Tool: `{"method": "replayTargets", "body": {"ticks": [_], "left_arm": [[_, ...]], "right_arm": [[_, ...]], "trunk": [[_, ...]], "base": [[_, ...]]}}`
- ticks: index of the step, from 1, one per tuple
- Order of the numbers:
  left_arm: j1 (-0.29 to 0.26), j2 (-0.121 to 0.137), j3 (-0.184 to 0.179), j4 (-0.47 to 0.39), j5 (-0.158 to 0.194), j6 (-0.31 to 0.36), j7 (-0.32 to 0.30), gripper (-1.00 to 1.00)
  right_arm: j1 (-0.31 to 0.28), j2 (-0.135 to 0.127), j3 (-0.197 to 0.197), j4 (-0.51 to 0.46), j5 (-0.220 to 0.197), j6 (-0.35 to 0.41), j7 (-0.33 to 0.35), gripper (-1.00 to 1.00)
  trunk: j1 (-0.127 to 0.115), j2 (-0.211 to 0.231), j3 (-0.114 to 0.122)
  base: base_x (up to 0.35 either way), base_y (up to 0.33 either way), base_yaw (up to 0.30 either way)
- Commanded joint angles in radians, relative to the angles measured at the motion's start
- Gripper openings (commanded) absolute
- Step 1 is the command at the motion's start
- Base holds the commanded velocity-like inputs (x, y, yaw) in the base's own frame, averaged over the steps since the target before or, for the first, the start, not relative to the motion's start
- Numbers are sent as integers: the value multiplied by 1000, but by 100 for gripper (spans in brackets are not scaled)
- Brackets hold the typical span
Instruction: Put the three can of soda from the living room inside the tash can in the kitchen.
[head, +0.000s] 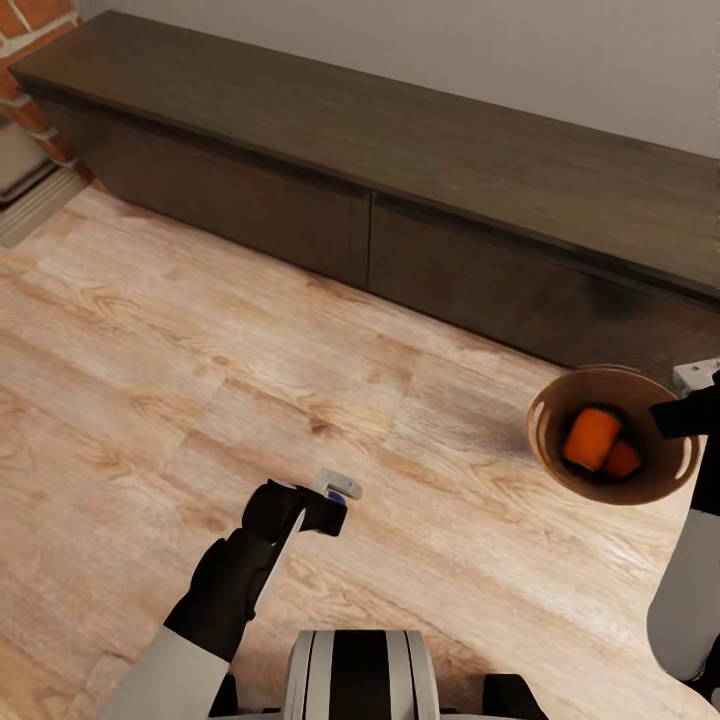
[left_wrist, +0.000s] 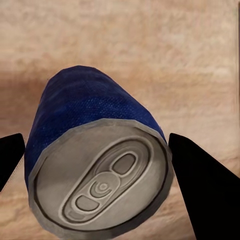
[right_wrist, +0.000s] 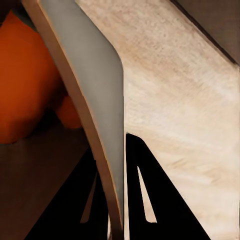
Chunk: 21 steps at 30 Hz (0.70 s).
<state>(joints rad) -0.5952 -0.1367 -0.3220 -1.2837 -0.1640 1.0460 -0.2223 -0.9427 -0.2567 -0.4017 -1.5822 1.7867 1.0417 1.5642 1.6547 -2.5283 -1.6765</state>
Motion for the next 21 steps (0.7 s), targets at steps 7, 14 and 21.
{"method": "replayTargets", "body": {"ticks": [7, 14, 21], "left_arm": [[0, 2, 1, -12, 0, 1, -2, -100], [0, 10, 5, -72, 0, 1, -10, -100], [-4, 15, 7, -147, -9, 1, -94, -100]], "right_arm": [[56, 34, 10, -1, 0, 5, 7, -100], [64, 63, 12, -1, -2, 5, 7, -100], [65, 146, 41, 0, -4, 5, 7, -100]], "trunk": [[-3, 2, 27], [-6, 3, 54], [-9, 5, 81]], "base": [[0, 0, 0], [0, 0, 0], [0, 0, 0]]}}
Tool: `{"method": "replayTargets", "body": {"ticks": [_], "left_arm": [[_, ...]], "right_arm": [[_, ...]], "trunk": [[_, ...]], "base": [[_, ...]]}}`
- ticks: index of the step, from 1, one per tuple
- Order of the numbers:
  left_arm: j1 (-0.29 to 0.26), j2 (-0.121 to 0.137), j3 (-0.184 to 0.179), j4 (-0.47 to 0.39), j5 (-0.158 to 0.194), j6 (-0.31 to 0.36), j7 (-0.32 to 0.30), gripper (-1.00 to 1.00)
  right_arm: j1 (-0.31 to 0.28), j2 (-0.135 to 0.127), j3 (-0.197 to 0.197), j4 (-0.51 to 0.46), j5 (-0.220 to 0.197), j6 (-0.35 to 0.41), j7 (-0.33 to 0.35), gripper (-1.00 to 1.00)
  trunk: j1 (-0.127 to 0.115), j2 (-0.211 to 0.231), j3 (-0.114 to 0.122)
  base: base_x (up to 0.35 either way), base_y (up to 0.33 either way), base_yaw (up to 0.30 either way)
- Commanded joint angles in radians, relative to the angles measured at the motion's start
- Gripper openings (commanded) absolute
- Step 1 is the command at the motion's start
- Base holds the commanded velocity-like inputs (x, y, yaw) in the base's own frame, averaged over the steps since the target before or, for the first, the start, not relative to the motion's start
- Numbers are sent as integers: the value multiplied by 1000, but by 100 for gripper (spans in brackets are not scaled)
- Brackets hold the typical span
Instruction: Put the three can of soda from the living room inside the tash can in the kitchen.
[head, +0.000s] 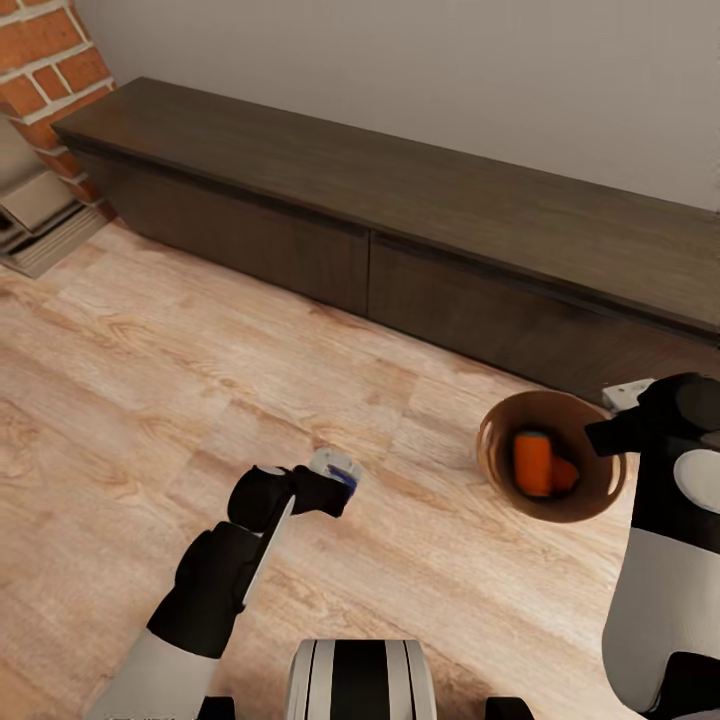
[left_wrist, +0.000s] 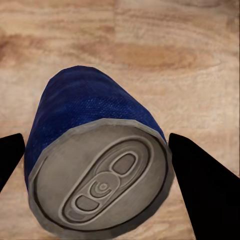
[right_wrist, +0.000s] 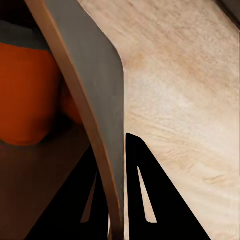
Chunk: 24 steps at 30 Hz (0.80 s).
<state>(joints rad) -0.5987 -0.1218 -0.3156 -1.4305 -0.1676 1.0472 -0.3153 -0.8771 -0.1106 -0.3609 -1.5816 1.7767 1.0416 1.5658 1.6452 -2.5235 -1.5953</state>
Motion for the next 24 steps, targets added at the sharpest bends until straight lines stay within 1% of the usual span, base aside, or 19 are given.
{"method": "replayTargets", "body": {"ticks": [1, 2, 3, 4, 5, 6, 7, 9, 10, 12, 14, 16, 17, 18, 19, 20, 21, 22, 24], "left_arm": [[-6, 1, 1, 1, -6, 0, -45, -100], [-11, 2, 1, 2, -6, 0, -71, -100], [-25, 8, 2, 10, -7, 0, -137, -100], [-36, 15, 3, 17, -7, 0, -178, -100], [-82, 55, 3, 55, -9, 0, -313, -100], [-100, 70, 4, 72, -9, 0, -356, -100], [-139, 94, 4, 106, -9, 0, -430, -100], [-220, 122, 5, 186, -10, 0, -542, -100], [-241, 128, 5, 211, -10, 0, -565, -100], [-321, 156, 5, 311, -10, 0, -642, -100], [-381, 182, 6, 371, -10, 0, -681, -100], [-458, 220, 6, 437, -10, 0, -724, -100], [-476, 227, 6, 454, -10, 0, -735, -100], [-530, 246, 6, 508, -11, 0, -781, -100], [-547, 251, 6, 525, -11, 0, -797, -100], [-595, 266, 5, 570, -12, 0, -843, -100], [-585, 260, 2, 563, -21, -10, -835, -100], [-580, 254, 1, 557, -26, -15, -830, -100], [-569, 243, 1, 546, -35, -24, -819, -100]], "right_arm": [[0, 12, 10, 0, 6, 6, 5, -100], [0, 16, 15, 0, 6, 6, 5, -100], [0, 22, 22, 0, 5, 6, 5, -100], [0, 24, 26, 0, 5, 6, 5, -100], [0, 28, 40, 1, 2, 6, 5, -100], [0, 28, 46, 1, -1, 6, 5, -100], [0, 29, 55, 2, -13, 6, 5, -100], [-1, 30, 68, 3, -54, 6, 5, -100], [-1, 30, 70, 4, -66, 6, 5, -100], [-1, 30, 76, 10, -108, 6, 5, -100], [-2, 29, 77, 13, -143, 6, 5, -100], [-2, 28, 76, 16, -203, 6, 5, -100], [-1, 28, 76, 19, -217, 6, 5, -100], [-1, 28, 76, 52, -263, 6, 5, -100], [-1, 27, 75, 66, -277, 6, 5, -100], [-1, 25, 75, 110, -321, 6, 5, -100], [5, 31, 69, 115, -320, -5, -7, -100], [11, 37, 64, 125, -342, -16, -16, -100], [24, 48, 54, 138, -350, -38, -39, -100]], "trunk": [[0, 0, 4], [-1, 0, 8], [-1, 1, 12], [-2, 1, 16], [-2, 1, 20], [-3, 1, 23], [-3, 2, 27], [-4, 2, 35], [-5, 2, 39], [-5, 3, 47], [-6, 3, 54], [-7, 4, 62], [-8, 4, 66], [-8, 4, 70], [-9, 4, 74], [-9, 5, 78], [-9, 5, 77], [-9, 5, 77], [-9, 5, 77]], "base": [[0, 0, 0], [0, 0, 0], [0, 0, 0], [0, 0, 0], [0, 0, 0], [0, 0, 0], [0, 0, 0], [0, 0, 0], [0, 0, 0], [0, 0, 0], [0, 0, 0], [0, 0, 0], [0, 0, 0], [0, 0, 0], [0, 0, 0], [0, 0, 0], [0, 0, 0], [0, 0, 0], [0, 0, 0]]}}
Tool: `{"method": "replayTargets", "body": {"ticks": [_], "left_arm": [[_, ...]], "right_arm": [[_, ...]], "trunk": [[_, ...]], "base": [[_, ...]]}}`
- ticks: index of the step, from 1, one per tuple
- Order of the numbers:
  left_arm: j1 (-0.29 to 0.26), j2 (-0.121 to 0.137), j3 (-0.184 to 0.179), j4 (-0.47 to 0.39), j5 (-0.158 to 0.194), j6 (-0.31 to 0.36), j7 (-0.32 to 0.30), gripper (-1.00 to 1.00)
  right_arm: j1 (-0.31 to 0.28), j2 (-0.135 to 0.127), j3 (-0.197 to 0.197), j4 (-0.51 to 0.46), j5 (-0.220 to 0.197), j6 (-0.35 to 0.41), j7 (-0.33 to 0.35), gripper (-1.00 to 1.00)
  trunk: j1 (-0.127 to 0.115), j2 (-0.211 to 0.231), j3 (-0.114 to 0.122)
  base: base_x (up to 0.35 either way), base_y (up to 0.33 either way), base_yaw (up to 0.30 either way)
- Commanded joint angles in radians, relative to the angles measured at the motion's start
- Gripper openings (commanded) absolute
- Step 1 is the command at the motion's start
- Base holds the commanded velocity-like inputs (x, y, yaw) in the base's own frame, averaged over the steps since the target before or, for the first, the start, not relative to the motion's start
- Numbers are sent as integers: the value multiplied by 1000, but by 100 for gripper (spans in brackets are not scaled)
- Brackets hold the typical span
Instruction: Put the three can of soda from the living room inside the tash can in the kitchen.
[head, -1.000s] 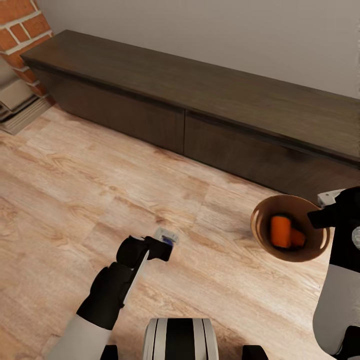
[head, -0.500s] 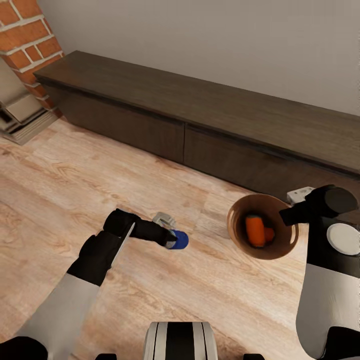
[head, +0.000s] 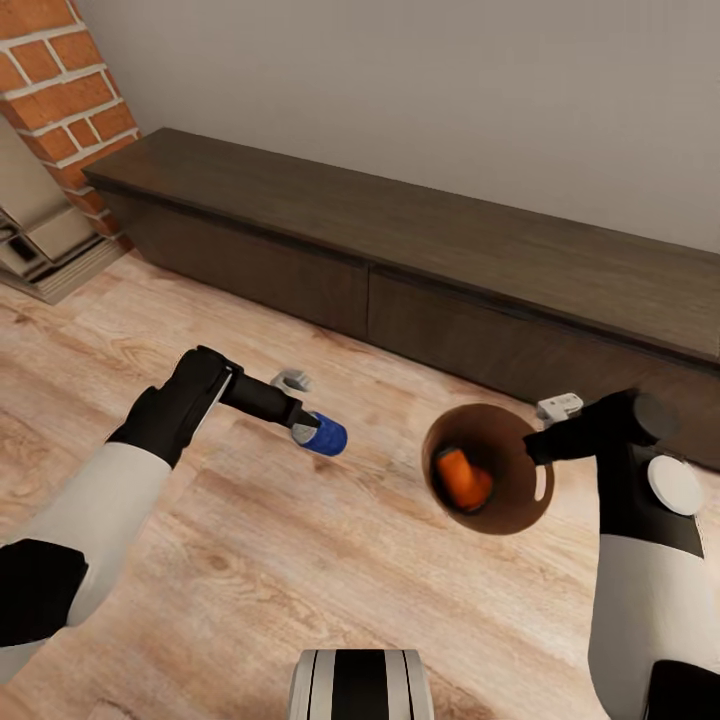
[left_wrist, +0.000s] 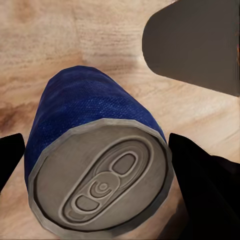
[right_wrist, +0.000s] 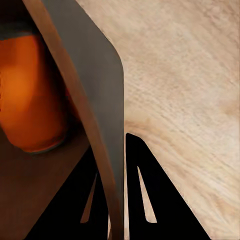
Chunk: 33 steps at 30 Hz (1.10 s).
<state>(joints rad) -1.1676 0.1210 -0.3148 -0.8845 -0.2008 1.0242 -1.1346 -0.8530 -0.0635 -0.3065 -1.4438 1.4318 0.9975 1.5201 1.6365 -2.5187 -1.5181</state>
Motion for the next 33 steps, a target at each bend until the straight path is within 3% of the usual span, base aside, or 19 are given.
{"method": "replayTargets", "body": {"ticks": [1, 6, 16, 19, 25, 26, 27, 33], "left_arm": [[6, -6, 0, -6, -6, -6, 6, -100], [34, -34, 0, -34, -26, -28, 22, -100], [90, -92, 0, -91, -61, -60, 22, -100], [84, -74, 0, -73, -60, -44, 5, -100], [50, -40, 5, -39, -36, -17, -29, -100], [-73, 130, 5, -25, 38, 23, -436, -100], [-79, 156, 6, -31, 71, 23, -436, -100], [-82, 174, 6, -123, 158, 23, -436, -100]], "right_arm": [[6, 6, -6, 6, -6, -6, -4, -100], [37, 33, -30, 35, -9, -24, -60, -100], [42, 87, -30, 93, -15, -42, -154, -100], [26, 70, -12, 83, -25, -40, -151, -100], [-10, 36, 23, 51, 30, -70, -147, -100], [-72, -1, 143, -24, 30, 45, 51, -100], [-78, -1, 149, -24, 27, 45, 51, -100], [-83, -2, 155, -20, -18, 46, 51, -100]], "trunk": [[0, 0, 0], [0, 0, 0], [0, 0, 0], [0, 0, 0], [0, 0, 0], [0, 0, 0], [0, 0, 0], [0, 0, 0]], "base": [[0, 0, 0], [0, 0, 0], [0, 0, 0], [0, 0, 0], [0, 0, 0], [0, 0, 0], [0, 0, 0], [0, 0, 0]]}}
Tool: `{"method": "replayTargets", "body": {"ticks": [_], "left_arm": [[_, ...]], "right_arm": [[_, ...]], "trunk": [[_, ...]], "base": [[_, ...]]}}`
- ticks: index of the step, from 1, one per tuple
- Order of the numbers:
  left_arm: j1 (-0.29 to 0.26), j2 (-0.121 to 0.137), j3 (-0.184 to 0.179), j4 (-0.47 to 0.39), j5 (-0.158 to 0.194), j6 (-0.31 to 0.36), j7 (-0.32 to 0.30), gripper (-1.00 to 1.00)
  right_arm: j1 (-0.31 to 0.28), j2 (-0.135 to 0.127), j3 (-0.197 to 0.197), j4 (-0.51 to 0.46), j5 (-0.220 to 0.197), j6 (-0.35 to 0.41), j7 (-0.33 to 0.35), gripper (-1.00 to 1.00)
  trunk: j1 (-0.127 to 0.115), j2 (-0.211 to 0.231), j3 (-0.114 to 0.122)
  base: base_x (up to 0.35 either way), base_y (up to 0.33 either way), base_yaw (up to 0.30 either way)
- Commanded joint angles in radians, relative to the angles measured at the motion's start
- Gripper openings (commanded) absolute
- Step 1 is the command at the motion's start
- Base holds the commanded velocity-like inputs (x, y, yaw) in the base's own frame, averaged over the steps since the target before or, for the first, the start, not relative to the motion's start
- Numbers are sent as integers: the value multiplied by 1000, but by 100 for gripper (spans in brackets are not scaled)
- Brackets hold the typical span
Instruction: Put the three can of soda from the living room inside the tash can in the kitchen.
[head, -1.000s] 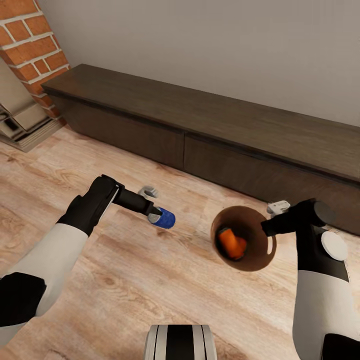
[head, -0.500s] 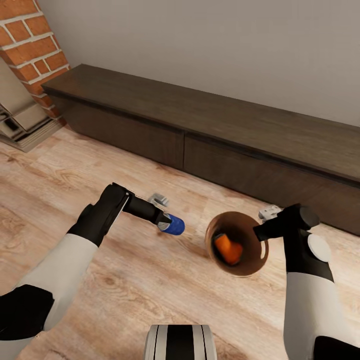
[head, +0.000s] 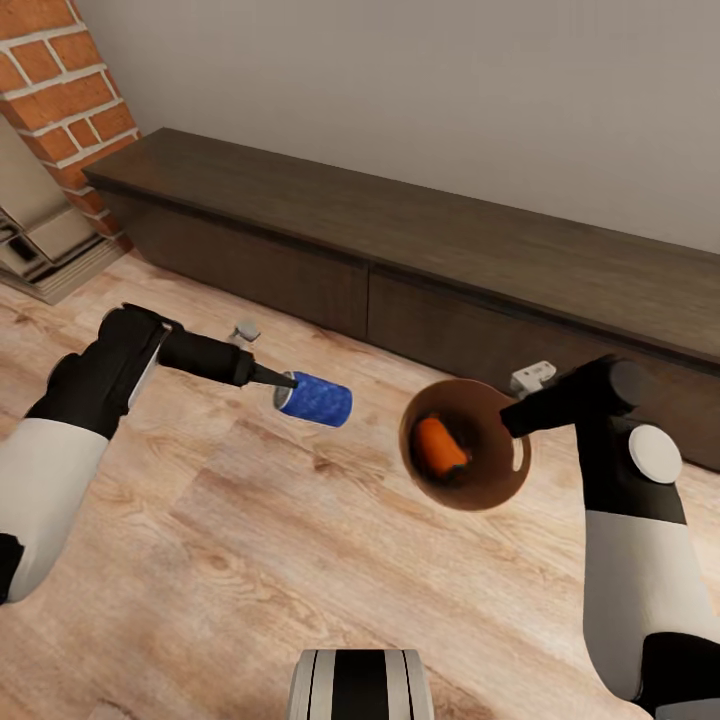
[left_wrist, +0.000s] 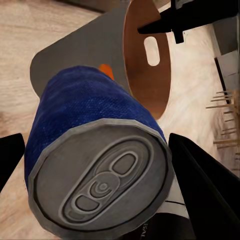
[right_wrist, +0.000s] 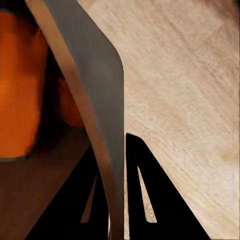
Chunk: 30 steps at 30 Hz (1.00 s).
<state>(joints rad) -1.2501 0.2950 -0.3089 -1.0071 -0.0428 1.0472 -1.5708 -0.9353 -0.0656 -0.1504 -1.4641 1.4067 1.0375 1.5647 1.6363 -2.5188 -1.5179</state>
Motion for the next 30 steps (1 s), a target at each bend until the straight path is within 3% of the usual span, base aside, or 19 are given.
{"method": "replayTargets", "body": {"ticks": [1, 7, 13, 19, 22, 30], "left_arm": [[-1, 1, 0, -7, 11, 0, 0, -100], [0, 2, -2, -12, 31, 0, 0, -100], [-1, 0, -3, -20, 35, 0, 0, -100], [-4, -16, -11, -55, 64, 0, 0, -100], [-15, -62, -30, -82, 65, 0, 0, -100], [-42, -123, -105, -91, 62, 0, 0, -100]], "right_arm": [[-1, 0, 0, 5, 5, 6, 6, -100], [-3, 4, 1, 30, -1, 7, 6, -100], [-4, 25, 2, 46, 0, 8, 6, -100], [-36, 77, 26, 104, 0, 10, 6, -100], [-48, 97, 30, 128, 3, 10, 6, -100], [-79, 117, 34, 174, 9, 10, 6, -100]], "trunk": [[0, 0, 0], [0, 0, 0], [0, 0, 0], [0, 0, 0], [0, 0, 0], [0, 0, 0]], "base": [[0, 0, 0], [0, 0, 0], [0, 0, 0], [0, 0, 0], [0, 0, 0], [0, 0, 0]]}}
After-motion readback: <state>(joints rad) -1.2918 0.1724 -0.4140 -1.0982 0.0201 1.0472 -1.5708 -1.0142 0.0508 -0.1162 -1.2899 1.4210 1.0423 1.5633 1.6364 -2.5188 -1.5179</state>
